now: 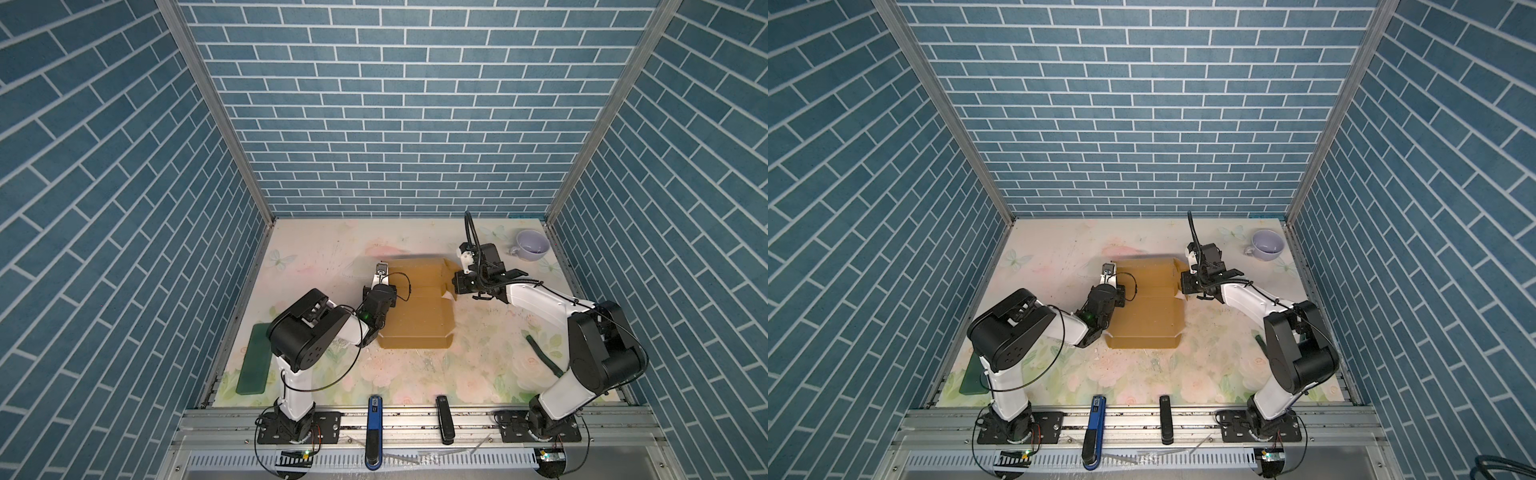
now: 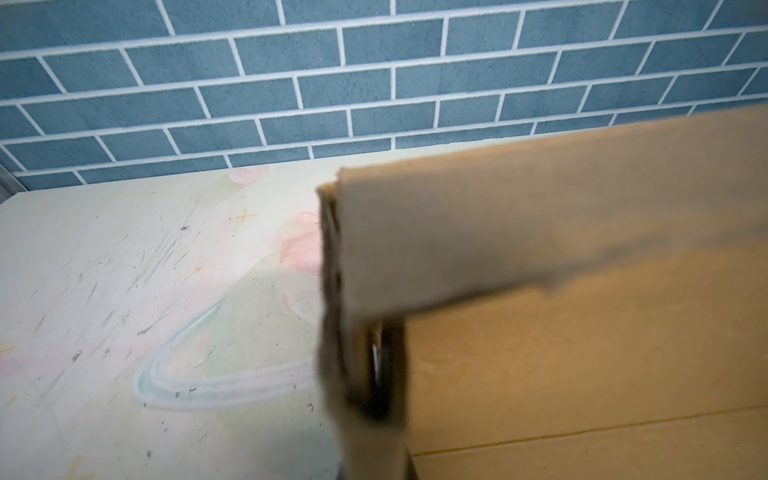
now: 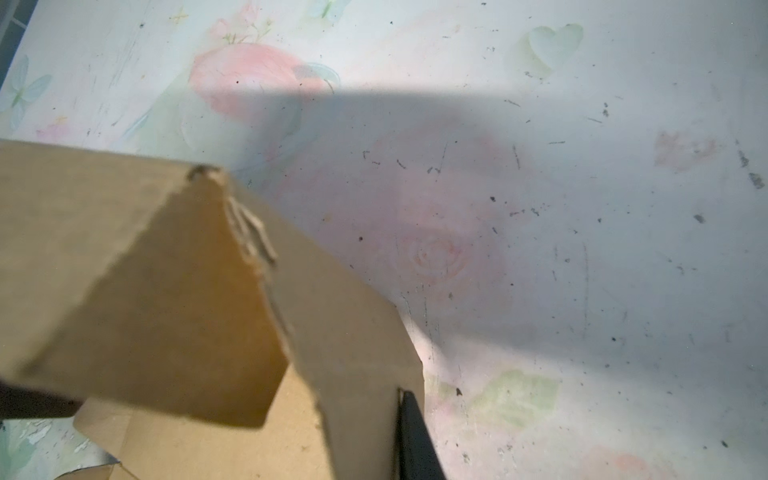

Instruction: Fold the paper box

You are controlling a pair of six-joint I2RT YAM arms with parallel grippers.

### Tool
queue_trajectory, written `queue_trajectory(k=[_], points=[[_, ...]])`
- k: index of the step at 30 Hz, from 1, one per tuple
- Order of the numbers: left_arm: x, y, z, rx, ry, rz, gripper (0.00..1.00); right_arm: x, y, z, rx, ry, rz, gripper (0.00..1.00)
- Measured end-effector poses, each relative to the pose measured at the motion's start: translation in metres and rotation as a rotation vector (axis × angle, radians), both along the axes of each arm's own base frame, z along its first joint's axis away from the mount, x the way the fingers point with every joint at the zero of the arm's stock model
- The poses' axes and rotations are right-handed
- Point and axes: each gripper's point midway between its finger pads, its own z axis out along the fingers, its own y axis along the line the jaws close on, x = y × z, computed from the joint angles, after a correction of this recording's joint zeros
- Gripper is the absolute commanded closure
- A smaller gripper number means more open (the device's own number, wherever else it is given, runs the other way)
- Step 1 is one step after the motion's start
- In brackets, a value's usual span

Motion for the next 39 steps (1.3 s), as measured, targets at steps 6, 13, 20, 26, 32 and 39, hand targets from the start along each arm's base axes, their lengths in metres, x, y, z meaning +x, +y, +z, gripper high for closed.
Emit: queue_trajectory(k=[6, 13, 20, 26, 32, 39], points=[[0.000, 0.000, 0.000, 0.000, 0.000, 0.000, 1.00, -0.004, 0.003, 0.003, 0.010, 0.024, 0.016, 0.92], [0.000, -0.001, 0.000, 0.001, 0.001, -0.003, 1.00, -0.006, 0.004, 0.008, 0.013, 0.042, 0.023, 0.92], [-0.001, -0.005, 0.001, 0.018, 0.012, -0.011, 1.00, -0.008, 0.005, 0.012, 0.014, 0.061, 0.025, 0.92], [0.003, -0.009, 0.012, 0.040, 0.006, -0.015, 1.00, -0.007, 0.007, 0.018, 0.024, 0.063, 0.021, 0.92], [0.001, -0.006, 0.019, 0.050, 0.004, 0.001, 1.00, -0.005, 0.009, 0.020, 0.044, 0.067, 0.011, 0.92], [0.000, -0.004, 0.021, 0.049, -0.006, 0.025, 1.00, -0.001, 0.014, 0.021, 0.072, 0.033, 0.006, 0.92]])
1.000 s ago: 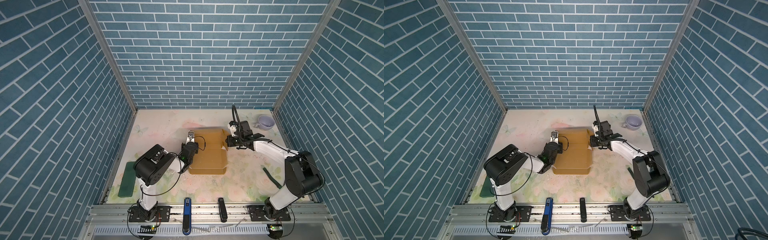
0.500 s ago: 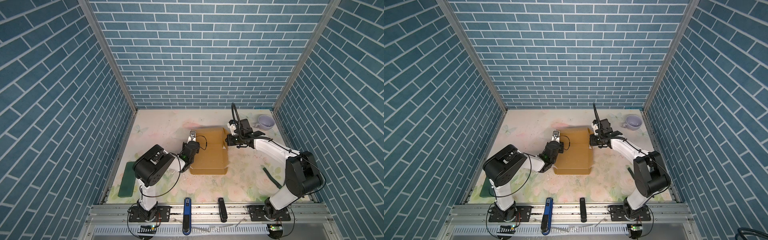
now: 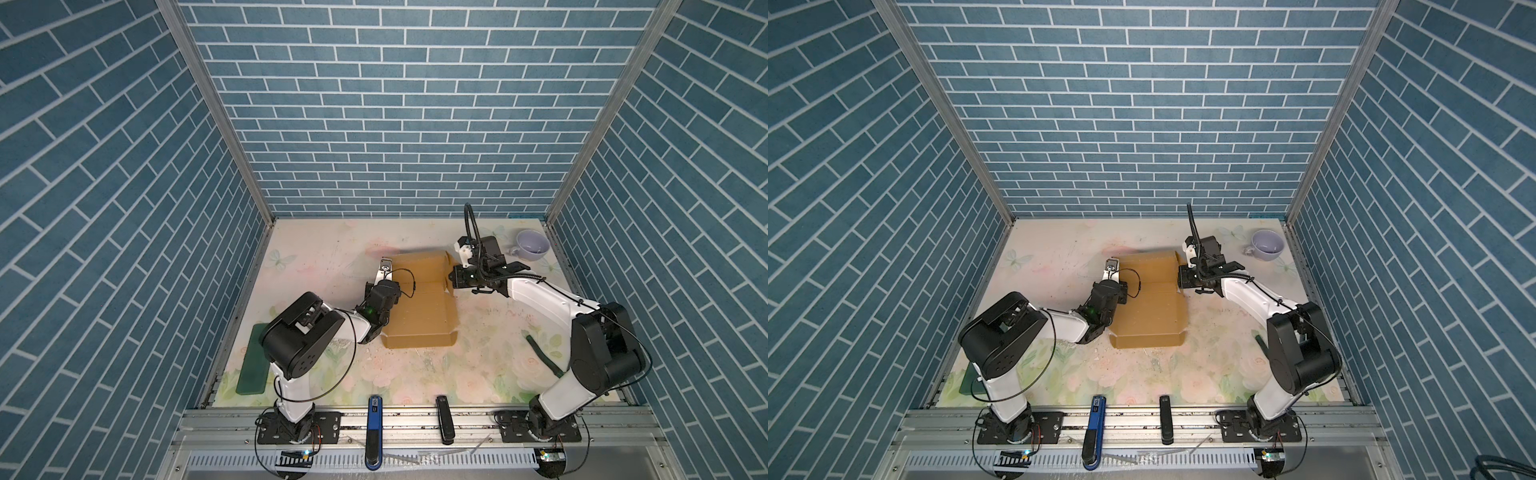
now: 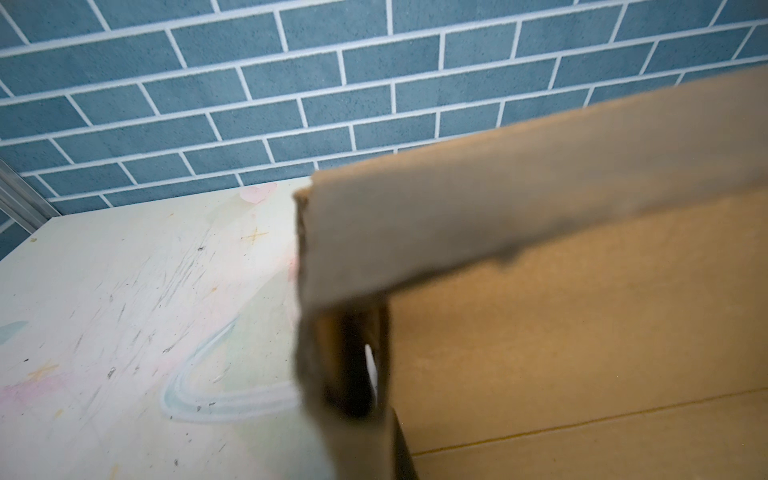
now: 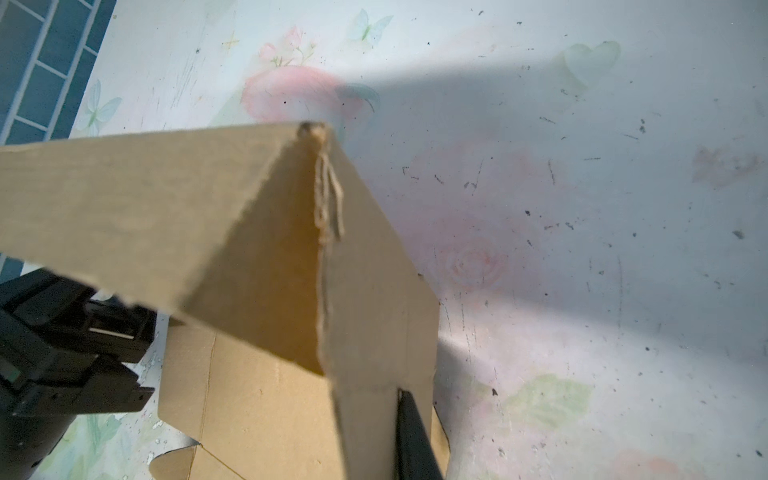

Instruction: Fold the paper box

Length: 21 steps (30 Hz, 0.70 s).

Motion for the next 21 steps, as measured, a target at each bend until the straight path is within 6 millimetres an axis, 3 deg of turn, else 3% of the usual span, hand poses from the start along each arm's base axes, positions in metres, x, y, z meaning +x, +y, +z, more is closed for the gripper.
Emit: queue_trajectory(k=[9, 21], points=[[-0.003, 0.001, -0.019, 0.023, 0.021, 0.008, 1.00, -0.013, 0.005, -0.029, -0.015, 0.011, 0.020, 0.92], [-0.013, 0.006, -0.021, -0.018, -0.007, 0.011, 1.00, -0.012, 0.012, -0.033, -0.016, -0.037, 0.023, 0.92]])
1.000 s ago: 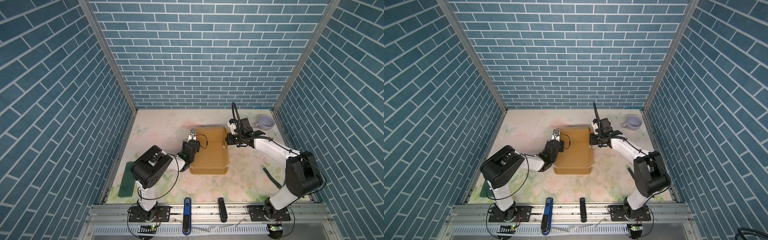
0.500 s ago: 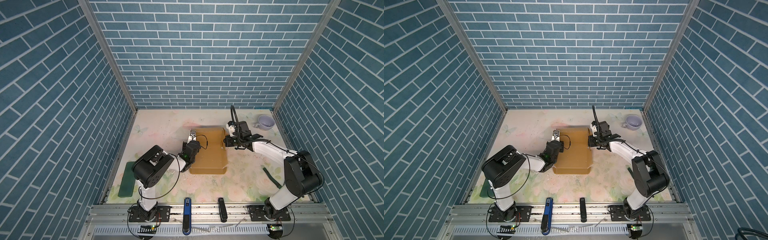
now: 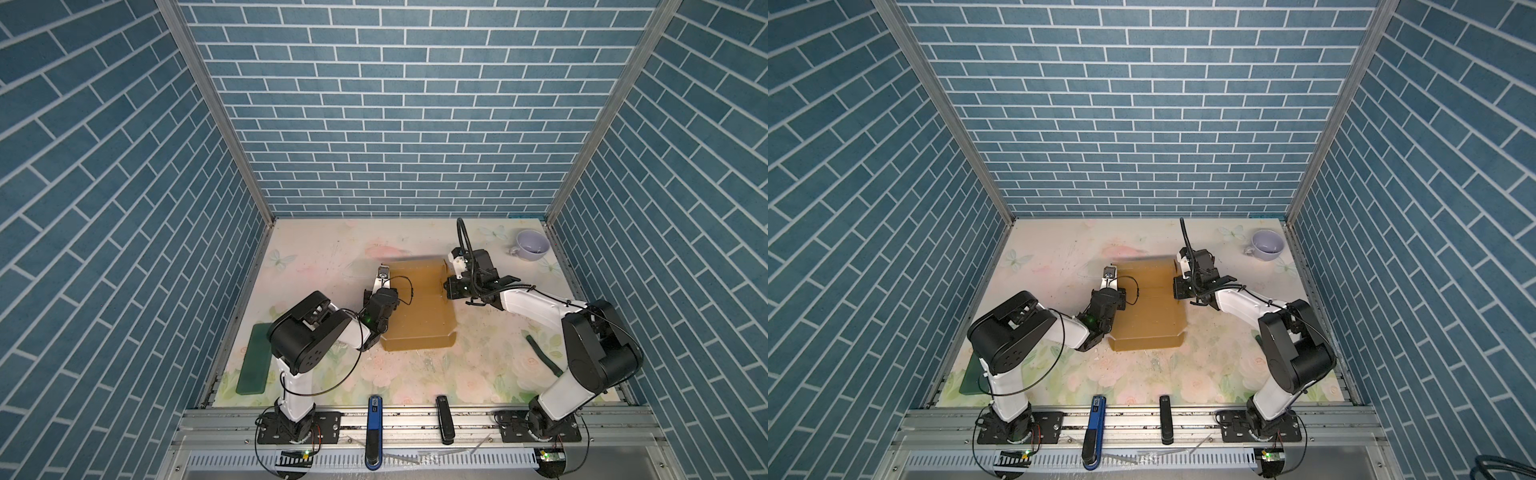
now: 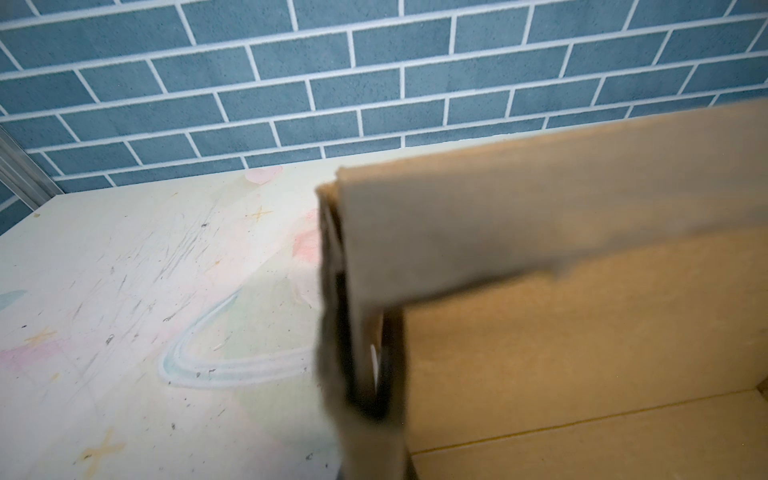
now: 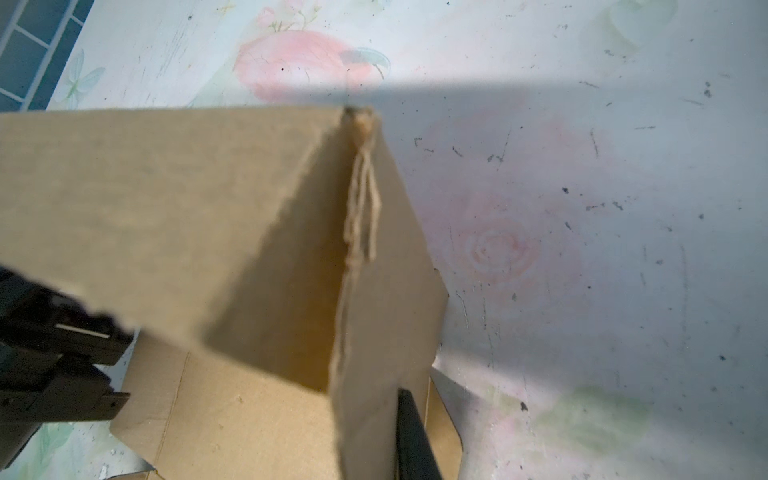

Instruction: Fold the paper box

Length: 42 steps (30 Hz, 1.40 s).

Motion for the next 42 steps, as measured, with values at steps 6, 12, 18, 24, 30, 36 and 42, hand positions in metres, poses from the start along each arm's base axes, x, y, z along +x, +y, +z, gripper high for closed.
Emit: queue_trajectory(k=[6, 12, 18, 24, 30, 36, 42], points=[[-0.002, 0.001, 0.000, -0.009, -0.015, -0.003, 1.00, -0.003, -0.003, -0.007, -0.021, 0.005, -0.008, 0.86], [-0.003, 0.000, 0.000, -0.014, -0.024, -0.011, 1.00, -0.010, -0.010, -0.014, -0.045, 0.019, -0.018, 0.73], [-0.003, -0.001, -0.001, -0.015, -0.032, -0.016, 1.00, -0.014, -0.014, -0.016, -0.064, 0.026, -0.022, 0.63], [-0.002, -0.002, -0.002, -0.007, -0.040, -0.023, 1.00, -0.016, -0.016, -0.008, -0.064, 0.013, -0.007, 0.49], [-0.001, -0.003, -0.002, -0.001, -0.040, -0.024, 1.00, -0.028, -0.016, 0.034, 0.011, -0.050, 0.033, 0.44], [0.002, -0.004, -0.002, 0.006, -0.045, -0.021, 1.00, -0.045, -0.030, 0.094, 0.082, -0.185, 0.035, 0.42], [0.002, -0.004, -0.002, 0.011, -0.045, -0.022, 1.00, -0.037, -0.059, 0.102, 0.045, -0.222, -0.061, 0.42]])
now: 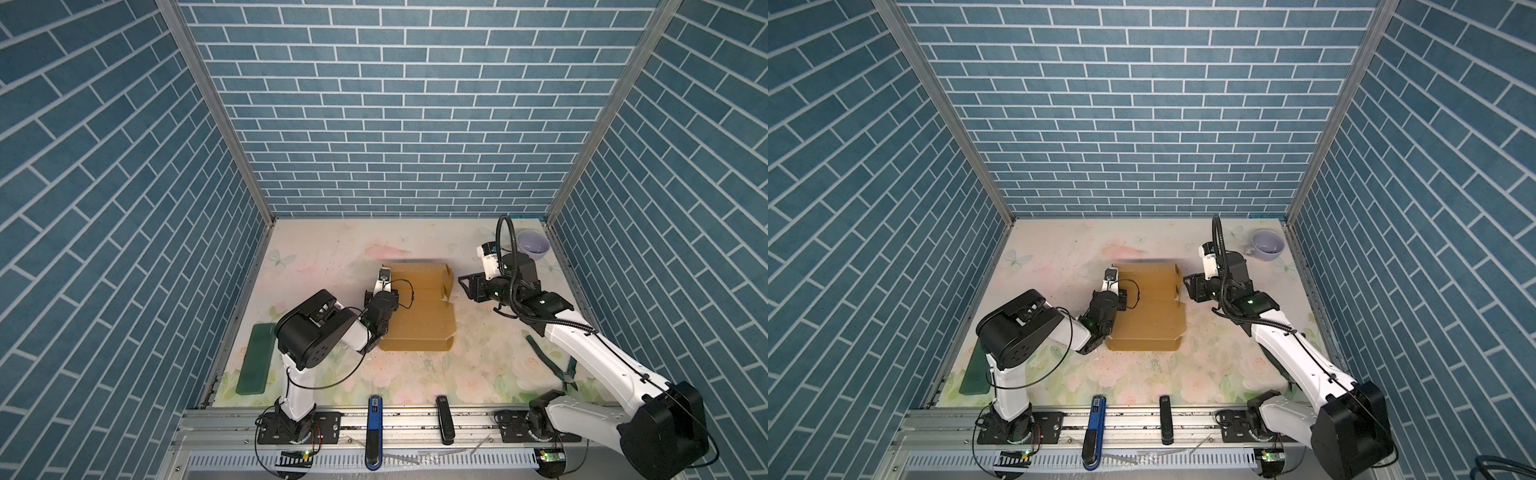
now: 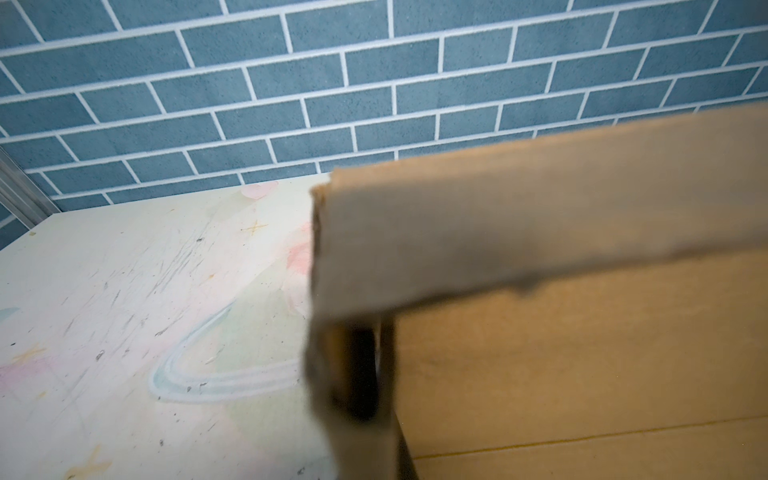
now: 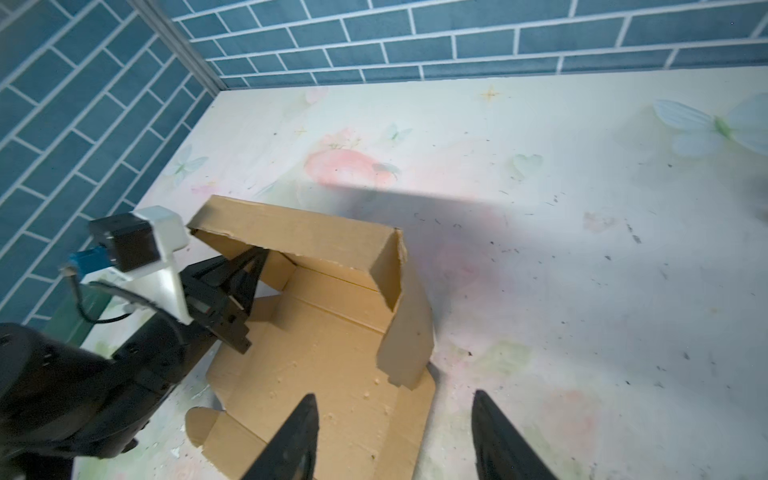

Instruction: Fold the paper box

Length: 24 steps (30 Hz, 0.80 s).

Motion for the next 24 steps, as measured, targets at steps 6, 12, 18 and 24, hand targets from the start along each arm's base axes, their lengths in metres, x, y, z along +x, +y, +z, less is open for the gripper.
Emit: queue_trajectory(k=[6, 12, 18, 24], points=[[0.000, 0.000, 0.000, 0.002, -0.001, -0.001, 1.00, 0.017, -0.009, -0.062, -0.107, 0.129, -0.037, 0.43], [0.000, 0.000, 0.000, 0.006, -0.001, -0.002, 1.00, 0.026, -0.002, -0.094, -0.144, 0.161, 0.008, 0.44], [0.000, -0.001, 0.000, 0.011, -0.001, -0.005, 1.00, 0.031, 0.011, -0.095, -0.124, 0.127, 0.080, 0.47], [0.000, -0.001, 0.000, 0.015, -0.004, -0.009, 1.00, 0.029, 0.019, -0.095, -0.103, 0.121, 0.129, 0.48]])
